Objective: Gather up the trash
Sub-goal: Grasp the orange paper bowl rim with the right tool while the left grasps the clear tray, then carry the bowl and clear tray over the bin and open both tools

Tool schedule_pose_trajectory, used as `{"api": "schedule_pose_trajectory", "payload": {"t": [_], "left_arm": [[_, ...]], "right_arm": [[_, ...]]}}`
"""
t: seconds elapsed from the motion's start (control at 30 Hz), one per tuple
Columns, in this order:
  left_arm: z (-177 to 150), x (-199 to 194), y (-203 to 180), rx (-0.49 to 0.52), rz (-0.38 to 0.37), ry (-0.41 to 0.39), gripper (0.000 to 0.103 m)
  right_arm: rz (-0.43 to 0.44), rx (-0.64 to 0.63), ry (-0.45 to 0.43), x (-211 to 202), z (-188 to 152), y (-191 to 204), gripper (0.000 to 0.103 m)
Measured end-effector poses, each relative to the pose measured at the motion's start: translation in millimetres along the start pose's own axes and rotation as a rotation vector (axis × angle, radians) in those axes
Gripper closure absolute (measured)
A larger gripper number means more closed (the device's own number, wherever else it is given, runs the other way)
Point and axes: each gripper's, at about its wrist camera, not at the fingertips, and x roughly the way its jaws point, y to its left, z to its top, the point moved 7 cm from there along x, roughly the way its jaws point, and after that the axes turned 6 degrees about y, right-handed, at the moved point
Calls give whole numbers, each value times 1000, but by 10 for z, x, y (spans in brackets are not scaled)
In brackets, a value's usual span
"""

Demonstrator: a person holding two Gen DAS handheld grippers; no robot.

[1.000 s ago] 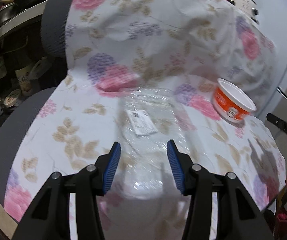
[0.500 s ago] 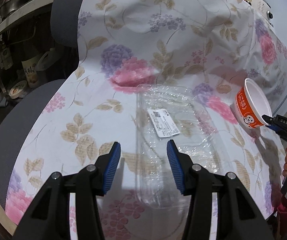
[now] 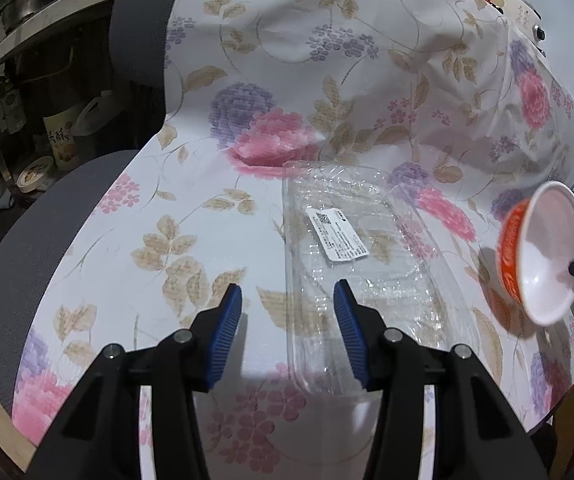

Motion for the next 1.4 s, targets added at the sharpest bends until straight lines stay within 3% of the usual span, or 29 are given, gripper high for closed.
{"api": "schedule_pose_trajectory", "payload": {"t": [0.13, 0.3, 0.4, 0.47, 0.5, 0.53, 0.7, 0.9, 1.07, 1.4], "left_arm": [[73, 187, -37, 10, -28, 35, 64], [88, 481, -49, -6, -70, 112, 70], [125, 548, -81, 10, -64, 109, 72], [144, 551, -114, 17, -72, 109, 81], [147, 543, -133, 22, -73, 109, 94], [146, 523, -154, 27, -79, 107, 94], [146, 105, -343, 46, -121, -8, 97], [42, -395, -538, 48, -160, -89, 97], [-47, -740, -675, 85, -105, -168, 97], [-348, -1145, -1263, 175, -137, -231, 97]], "right_arm": [[42, 8, 17, -62, -103, 18, 97], [24, 36, 18, -89, -169, -75, 97], [28, 47, 32, -67, -189, -119, 97], [30, 48, 33, -62, -190, -126, 97], [31, 52, 31, -66, -188, -128, 97], [35, 56, 28, -71, -189, -129, 96], [52, 74, -8, -155, -196, -146, 96], [67, 105, -40, -297, -234, -202, 96], [73, 132, -53, -429, -332, -269, 96], [48, 197, -125, -991, -604, -695, 96]]}}
